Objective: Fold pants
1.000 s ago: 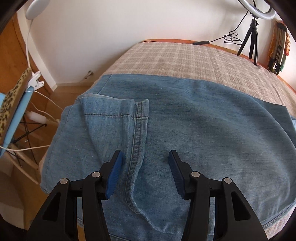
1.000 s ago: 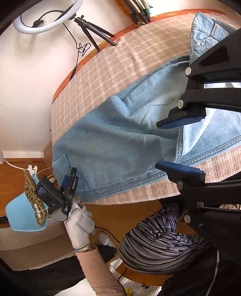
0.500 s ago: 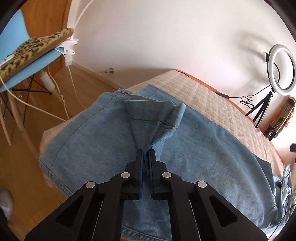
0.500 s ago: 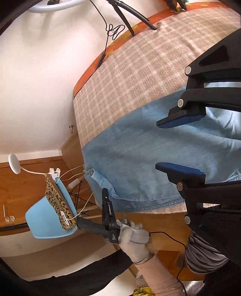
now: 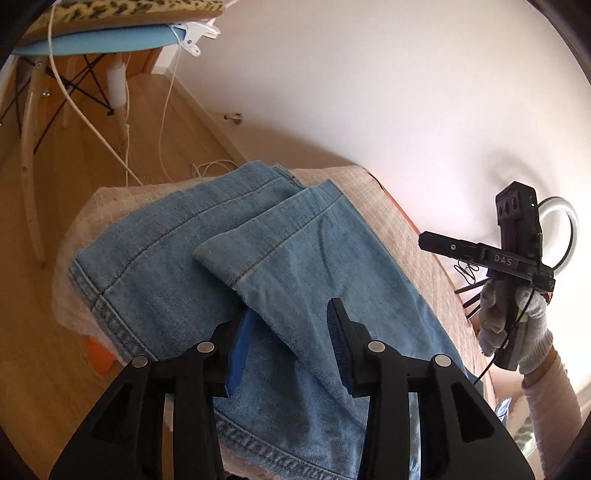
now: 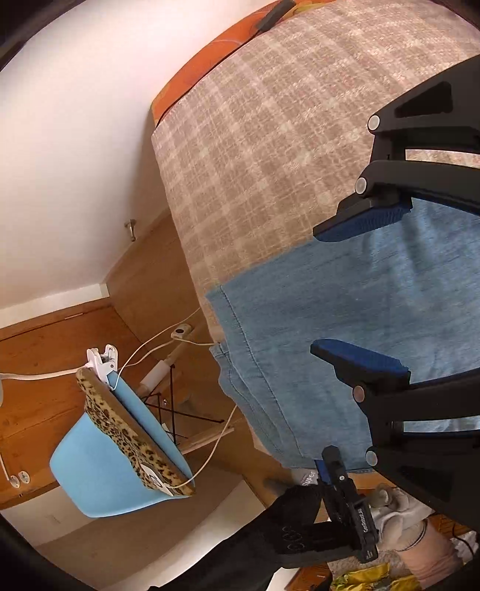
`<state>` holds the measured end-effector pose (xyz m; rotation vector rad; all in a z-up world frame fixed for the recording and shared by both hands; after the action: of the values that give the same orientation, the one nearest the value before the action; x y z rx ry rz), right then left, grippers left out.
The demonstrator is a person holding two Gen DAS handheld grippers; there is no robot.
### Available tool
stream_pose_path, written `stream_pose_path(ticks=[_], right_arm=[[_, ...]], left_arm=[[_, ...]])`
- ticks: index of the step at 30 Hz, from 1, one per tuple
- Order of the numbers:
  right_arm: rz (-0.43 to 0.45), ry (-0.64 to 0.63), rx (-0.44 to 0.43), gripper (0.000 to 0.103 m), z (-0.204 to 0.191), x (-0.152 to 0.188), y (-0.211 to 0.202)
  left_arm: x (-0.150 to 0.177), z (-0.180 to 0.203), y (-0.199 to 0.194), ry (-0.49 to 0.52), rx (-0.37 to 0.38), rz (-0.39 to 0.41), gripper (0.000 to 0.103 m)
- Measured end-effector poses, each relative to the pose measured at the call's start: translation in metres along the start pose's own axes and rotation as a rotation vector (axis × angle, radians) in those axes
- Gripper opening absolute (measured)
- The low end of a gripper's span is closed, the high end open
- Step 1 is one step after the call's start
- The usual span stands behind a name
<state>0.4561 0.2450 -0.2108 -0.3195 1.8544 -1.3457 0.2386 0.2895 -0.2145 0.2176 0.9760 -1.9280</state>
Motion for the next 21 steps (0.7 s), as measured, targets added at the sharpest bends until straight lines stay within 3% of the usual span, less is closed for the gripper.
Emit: stream_pose_path(ticks=[8,11,13,15,16,17,18,21], right_arm=[[-0.044,-0.020,0.036,0.057,-0.011,-0.046,0.071],[-0.081,-0.039,0.054,0.057,-0.012,-0.048,0.088],[-0.077,-0.043,0.070,0.055,-0.012,-0.046,0.093],[-0.060,-0.030,0.056,0.034,-0.011,-0.045,0.092],[-0.055,-0.016,0.054,0.030,-0.010,-0.045,0.091],[-0.054,-0.006,0.049,0.013,-0.009,-0.045,0.090],[-0.050,-0.003,0.056,0.003,-0.008,-0.044,0.089],[-0.006,-0.023,0.056,0.000,-0.012,-0.043,0.072]], left_arm=[[-0.009,0.004,0.010,0.019,-0.020,0.002,0.036],[-0.011,-0.001,0.013,0.016,-0.037,0.009,0.017],[-0.010,-0.007,0.013,0.000,-0.032,0.017,0.011],[-0.010,-0.009,0.011,-0.010,-0.024,0.024,0.009],[-0.010,-0.008,0.010,-0.004,-0.025,0.029,0.007],[-0.010,-0.007,0.009,0.005,-0.027,0.033,0.005],[-0.009,-0.005,0.007,0.016,-0.029,0.040,0.005],[-0.008,-0.002,0.001,0.030,-0.027,0.069,0.004]])
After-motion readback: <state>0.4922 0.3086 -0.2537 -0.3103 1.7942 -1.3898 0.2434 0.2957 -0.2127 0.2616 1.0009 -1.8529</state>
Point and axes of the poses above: each gripper's, at about its wrist camera, not at the fingertips, and y roughly the way its jaws point, z to its right, x to its underside, the point moved 7 cm from there along y, roughly the way its jaws point, and after that the axes turned 6 degrees about x, right-handed, at the moved point
